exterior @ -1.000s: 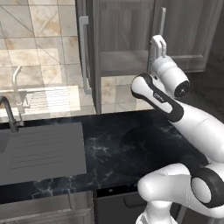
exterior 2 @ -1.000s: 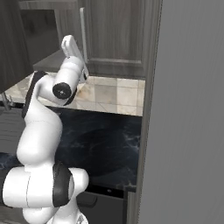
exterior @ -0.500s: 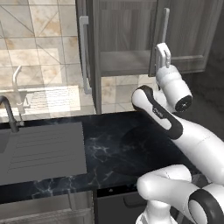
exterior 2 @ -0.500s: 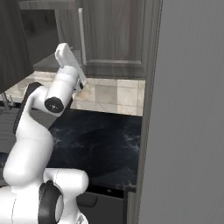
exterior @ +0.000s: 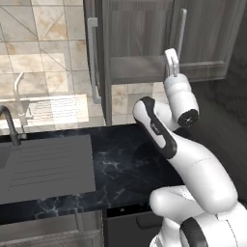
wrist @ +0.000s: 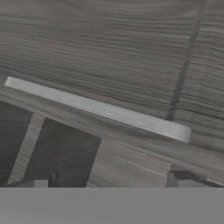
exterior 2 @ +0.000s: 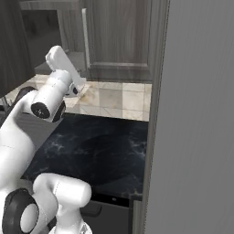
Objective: Open the cabinet and move the ladle to the pot. Then close the cabinet.
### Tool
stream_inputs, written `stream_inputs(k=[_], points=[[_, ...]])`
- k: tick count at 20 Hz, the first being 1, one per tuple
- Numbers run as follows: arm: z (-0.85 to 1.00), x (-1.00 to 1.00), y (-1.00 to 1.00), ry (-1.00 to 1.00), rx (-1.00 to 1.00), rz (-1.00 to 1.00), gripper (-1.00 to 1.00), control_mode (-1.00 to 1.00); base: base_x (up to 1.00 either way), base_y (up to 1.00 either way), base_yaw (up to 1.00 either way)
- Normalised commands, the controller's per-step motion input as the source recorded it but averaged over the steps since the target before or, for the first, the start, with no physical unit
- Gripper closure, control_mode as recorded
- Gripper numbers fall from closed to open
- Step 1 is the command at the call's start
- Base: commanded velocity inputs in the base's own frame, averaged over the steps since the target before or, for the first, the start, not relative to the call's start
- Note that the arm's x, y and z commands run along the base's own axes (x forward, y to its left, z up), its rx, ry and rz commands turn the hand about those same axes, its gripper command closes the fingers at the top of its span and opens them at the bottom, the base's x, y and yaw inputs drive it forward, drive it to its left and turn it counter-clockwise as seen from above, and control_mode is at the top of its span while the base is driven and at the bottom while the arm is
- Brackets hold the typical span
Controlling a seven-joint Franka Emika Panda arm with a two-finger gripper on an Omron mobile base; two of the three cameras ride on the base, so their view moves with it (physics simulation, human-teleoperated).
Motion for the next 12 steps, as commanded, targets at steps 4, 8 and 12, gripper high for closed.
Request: stream_inputs(k=[4, 8, 12], points=[[0.22, -0.33, 0.16, 0.0, 0.0, -0.08, -1.0, -1.0, 0.0, 0.0, 0.0], [0.36, -0.63, 0.0, 0.12, 0.0, -0.05, -1.0, -1.0, 0.0, 0.0, 0.0], [0.31, -0.56, 0.0, 0.29, -0.05, -0.05, -1.0, -1.0, 0.0, 0.0, 0.0]])
